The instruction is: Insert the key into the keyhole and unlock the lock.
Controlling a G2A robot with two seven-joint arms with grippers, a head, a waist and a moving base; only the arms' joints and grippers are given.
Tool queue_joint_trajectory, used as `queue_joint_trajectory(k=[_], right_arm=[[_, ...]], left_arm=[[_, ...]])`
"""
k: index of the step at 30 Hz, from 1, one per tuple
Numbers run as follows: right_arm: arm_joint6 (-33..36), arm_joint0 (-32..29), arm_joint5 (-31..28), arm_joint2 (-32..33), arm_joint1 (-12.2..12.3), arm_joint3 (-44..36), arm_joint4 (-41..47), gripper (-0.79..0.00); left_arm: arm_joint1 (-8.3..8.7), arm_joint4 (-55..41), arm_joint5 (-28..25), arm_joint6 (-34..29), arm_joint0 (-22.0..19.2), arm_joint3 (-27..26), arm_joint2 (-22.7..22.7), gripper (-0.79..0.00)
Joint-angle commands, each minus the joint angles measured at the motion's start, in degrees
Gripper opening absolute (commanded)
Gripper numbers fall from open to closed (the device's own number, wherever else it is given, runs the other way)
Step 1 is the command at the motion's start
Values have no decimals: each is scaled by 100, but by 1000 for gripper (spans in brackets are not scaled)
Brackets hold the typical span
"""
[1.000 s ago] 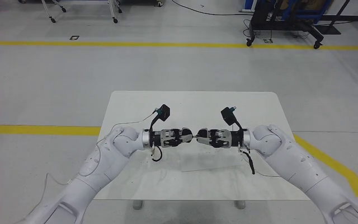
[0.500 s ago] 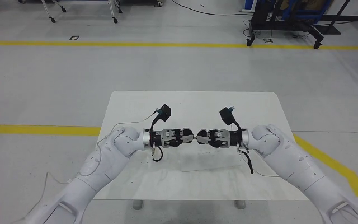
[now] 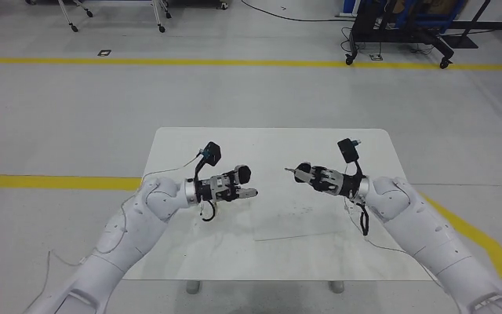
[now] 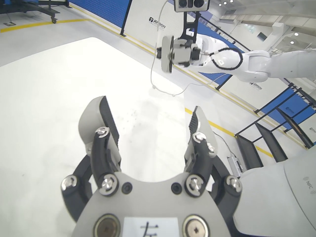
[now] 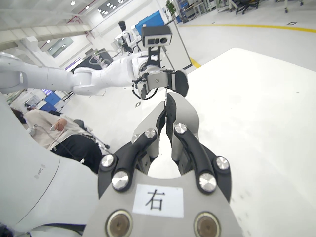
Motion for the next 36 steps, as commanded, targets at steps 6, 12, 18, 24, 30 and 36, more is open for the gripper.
queue_joint_trajectory(k=[6,12,18,24,30,36], right_arm=[[-396,-253,0,337,49,11,-145,-785],[-396,-253,0,337,49,11,-145,-785],[-396,-253,0,337,49,11,-145,-785],[-396,-253,0,337,49,11,-145,-785],[-396,-253,0,337,49,11,-145,-785],[-396,-253,0,337,49,11,-145,-785]], left_arm=[[447,1716,1183,-387,1100,-1524,-1064,0],[631,2385,2914,-1680,2009,-2949,-1369,0],[652,2836,4114,-2300,2348,-3500,-1356,-114],[620,3041,4822,-2716,2362,-3513,-1245,-92],[584,3146,5045,-2730,2263,-3370,-1186,-65],[535,3200,5089,-2766,2082,-3124,-1078,-197]])
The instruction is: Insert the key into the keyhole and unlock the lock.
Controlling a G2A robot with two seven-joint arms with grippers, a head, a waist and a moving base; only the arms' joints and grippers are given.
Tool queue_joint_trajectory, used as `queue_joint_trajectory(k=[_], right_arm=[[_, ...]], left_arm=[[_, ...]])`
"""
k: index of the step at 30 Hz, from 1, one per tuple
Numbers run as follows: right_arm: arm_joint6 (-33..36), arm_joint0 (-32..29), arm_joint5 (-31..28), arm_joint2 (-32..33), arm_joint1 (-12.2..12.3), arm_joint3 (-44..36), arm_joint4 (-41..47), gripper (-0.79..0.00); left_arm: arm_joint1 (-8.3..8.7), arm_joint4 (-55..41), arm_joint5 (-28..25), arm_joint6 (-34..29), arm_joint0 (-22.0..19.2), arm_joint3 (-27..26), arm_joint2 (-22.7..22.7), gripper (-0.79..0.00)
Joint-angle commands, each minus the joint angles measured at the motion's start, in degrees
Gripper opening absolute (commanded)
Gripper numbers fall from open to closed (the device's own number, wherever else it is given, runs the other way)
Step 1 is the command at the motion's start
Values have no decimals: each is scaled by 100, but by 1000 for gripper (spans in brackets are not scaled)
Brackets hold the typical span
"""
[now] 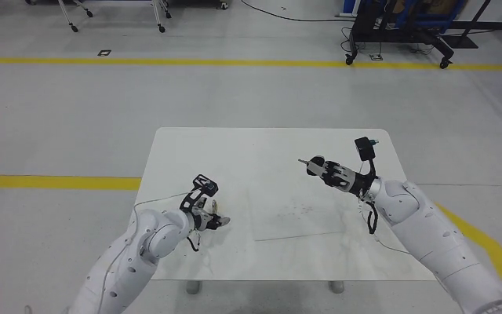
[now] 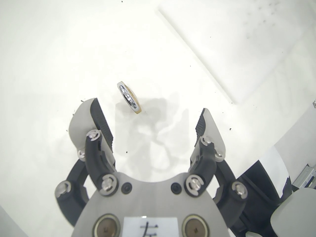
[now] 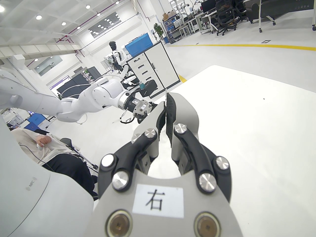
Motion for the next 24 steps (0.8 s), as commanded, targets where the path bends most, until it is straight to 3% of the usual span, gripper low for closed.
queue_joint_trajectory(k=[1,5,9,16,24], right_arm=[[0,0,0,0,0,0,0,-785],[0,0,0,0,0,0,0,-785],[0,0,0,0,0,0,0,-785],[0,0,0,0,0,0,0,-785],[0,0,0,0,0,0,0,-785]], left_arm=[[-22,16,10,7,-72,100,53,-197],[-60,8,14,8,-188,250,138,-249],[-92,68,106,-23,-273,321,196,-385],[-145,264,364,-55,-390,408,284,-489],[-197,420,420,-120,-488,547,375,-727]])
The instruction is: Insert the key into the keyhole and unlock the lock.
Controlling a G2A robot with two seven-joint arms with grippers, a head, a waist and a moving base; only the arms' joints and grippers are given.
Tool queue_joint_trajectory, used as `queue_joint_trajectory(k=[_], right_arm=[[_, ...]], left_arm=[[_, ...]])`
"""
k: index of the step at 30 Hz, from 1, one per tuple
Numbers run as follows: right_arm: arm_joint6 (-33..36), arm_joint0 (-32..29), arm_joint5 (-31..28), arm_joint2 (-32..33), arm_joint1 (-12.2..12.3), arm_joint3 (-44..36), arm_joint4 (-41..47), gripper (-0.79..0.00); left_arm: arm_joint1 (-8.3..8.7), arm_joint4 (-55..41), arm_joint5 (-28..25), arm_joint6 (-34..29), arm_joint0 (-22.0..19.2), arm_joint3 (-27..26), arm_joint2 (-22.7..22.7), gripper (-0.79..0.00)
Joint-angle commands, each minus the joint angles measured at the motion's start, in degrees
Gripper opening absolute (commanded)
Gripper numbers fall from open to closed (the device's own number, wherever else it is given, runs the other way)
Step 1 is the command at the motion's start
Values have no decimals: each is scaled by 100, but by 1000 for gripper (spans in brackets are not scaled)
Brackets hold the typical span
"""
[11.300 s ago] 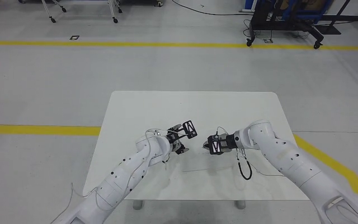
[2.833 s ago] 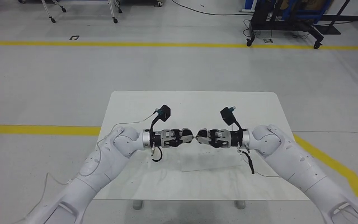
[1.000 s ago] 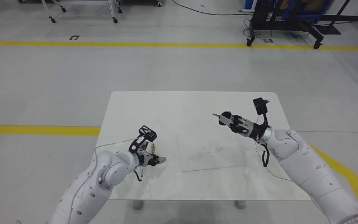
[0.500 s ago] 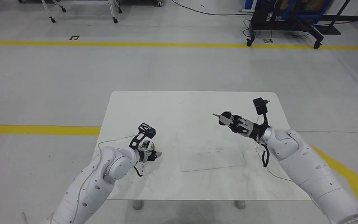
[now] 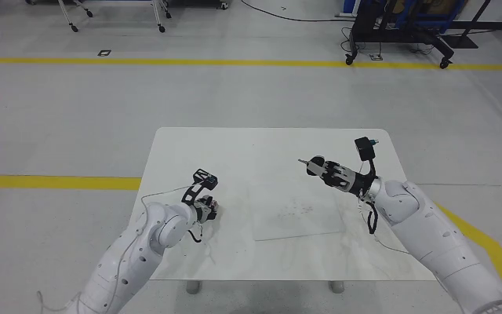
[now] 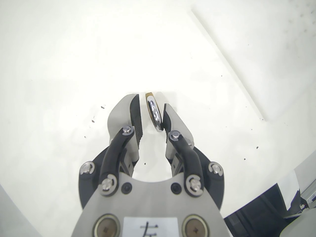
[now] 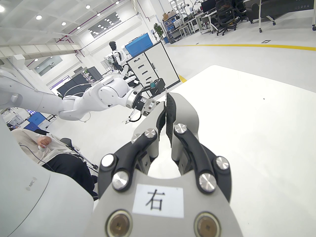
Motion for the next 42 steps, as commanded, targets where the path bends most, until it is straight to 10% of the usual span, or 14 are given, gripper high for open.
queue_joint_trajectory(k=[1,12,14,18,29,42], right_arm=[[0,0,0,0,0,0,0,-785],[0,0,0,0,0,0,0,-785],[0,0,0,0,0,0,0,-785],[0,0,0,0,0,0,0,-785],[0,0,0,0,0,0,0,-785],[0,0,0,0,0,0,0,-785]], left_arm=[[-8,76,0,-42,-21,0,23,-779],[-29,361,-131,39,13,-21,20,-782],[-34,355,-148,41,21,-26,8,-576],[-39,384,-152,7,45,-51,-13,-483],[-26,579,-196,127,213,-259,-152,-785],[-62,809,-201,208,204,-183,-184,-785]])
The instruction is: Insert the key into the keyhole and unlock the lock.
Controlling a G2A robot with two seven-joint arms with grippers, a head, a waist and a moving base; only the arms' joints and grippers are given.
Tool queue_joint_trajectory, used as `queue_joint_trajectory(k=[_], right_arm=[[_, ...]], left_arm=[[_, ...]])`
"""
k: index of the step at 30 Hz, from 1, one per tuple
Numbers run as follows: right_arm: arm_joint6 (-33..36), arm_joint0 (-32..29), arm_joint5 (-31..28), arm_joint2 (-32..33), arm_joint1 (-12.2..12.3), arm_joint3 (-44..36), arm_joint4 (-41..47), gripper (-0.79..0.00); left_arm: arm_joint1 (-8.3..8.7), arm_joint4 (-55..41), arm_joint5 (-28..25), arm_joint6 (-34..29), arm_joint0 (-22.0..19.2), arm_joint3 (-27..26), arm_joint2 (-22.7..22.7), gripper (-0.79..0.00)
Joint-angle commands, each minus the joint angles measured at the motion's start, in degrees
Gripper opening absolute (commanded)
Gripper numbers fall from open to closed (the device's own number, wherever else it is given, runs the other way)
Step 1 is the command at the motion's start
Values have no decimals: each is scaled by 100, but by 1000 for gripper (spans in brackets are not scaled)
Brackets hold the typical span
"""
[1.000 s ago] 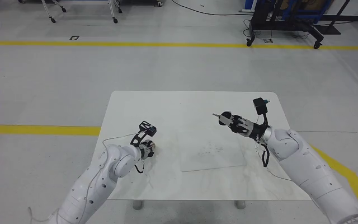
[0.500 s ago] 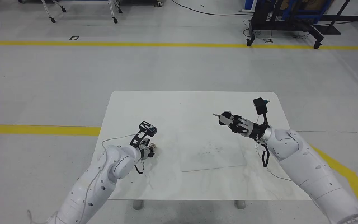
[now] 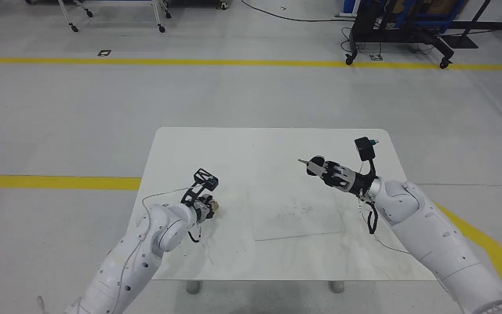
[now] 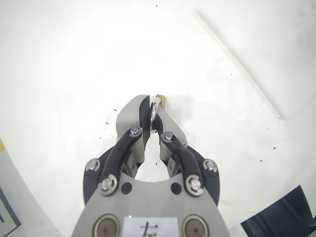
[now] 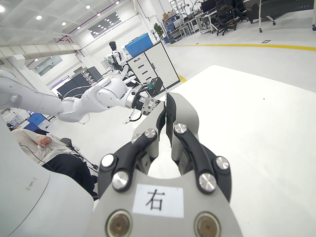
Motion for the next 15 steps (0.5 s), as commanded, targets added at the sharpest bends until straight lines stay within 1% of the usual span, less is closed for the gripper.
queue_joint_trajectory(k=[1,4,8,11,15], right_arm=[[0,0,0,0,0,0,0,-785],[0,0,0,0,0,0,0,-785],[0,0,0,0,0,0,0,-785],[0,0,0,0,0,0,0,-785],[0,0,0,0,0,0,0,-785]], left_arm=[[-6,63,2,61,-13,24,-8,-785],[-12,183,0,224,-2,20,-19,-785],[-9,312,-130,546,49,-87,-65,-785],[-1,318,-302,934,120,-163,-147,-785],[22,338,-609,1669,221,-178,-319,-785]])
